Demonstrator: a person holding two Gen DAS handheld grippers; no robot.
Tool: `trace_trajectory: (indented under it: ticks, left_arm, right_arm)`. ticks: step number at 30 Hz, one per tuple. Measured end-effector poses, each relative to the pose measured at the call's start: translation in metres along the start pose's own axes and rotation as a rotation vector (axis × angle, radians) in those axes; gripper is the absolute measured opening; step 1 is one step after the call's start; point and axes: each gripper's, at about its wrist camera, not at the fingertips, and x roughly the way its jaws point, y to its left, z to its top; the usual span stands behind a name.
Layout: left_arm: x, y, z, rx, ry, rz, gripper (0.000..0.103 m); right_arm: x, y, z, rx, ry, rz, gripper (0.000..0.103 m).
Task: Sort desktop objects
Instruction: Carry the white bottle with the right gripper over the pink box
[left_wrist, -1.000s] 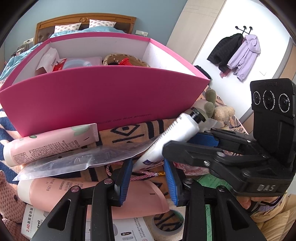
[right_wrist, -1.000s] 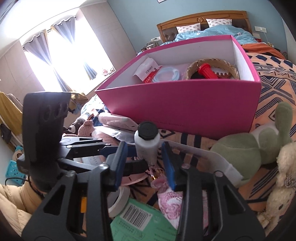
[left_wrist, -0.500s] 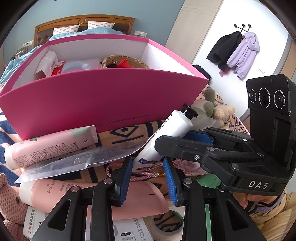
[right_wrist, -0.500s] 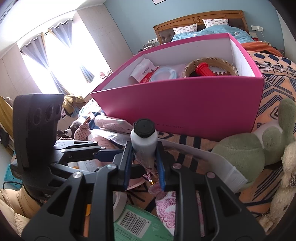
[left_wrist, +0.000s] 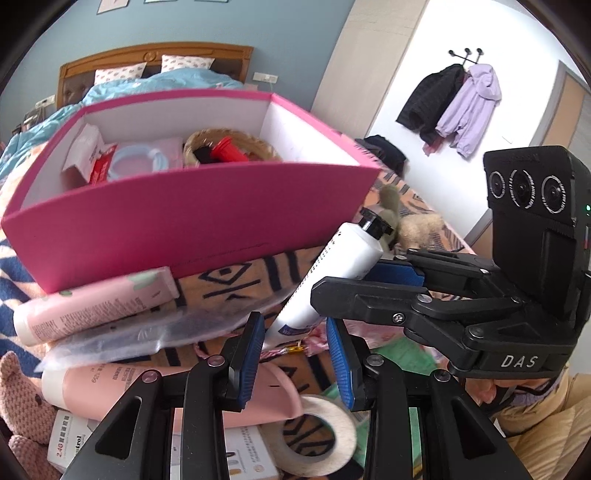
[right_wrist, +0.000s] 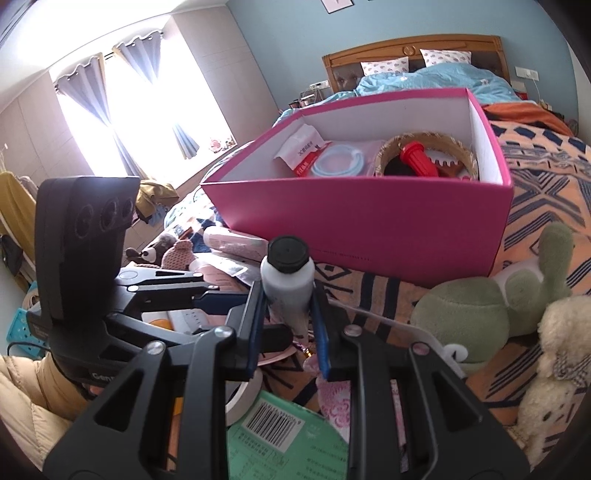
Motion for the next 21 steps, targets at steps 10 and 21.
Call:
trace_trajectory:
  ticks: [10,21]
  left_arm:
    - [-0.018,-0.022,0.017,0.066,-0.064,-0.016,0.034]
    - [-0.027,-0.031,0.037,0.089,-0.116,-0.036,0.034]
  right_arm:
    - [-0.028,0.011,0.014,-0.069,-0.036,0.017,0.026]
    - [-0.048,0.012,0.033,-0.1,-0.083,0.022,0.026]
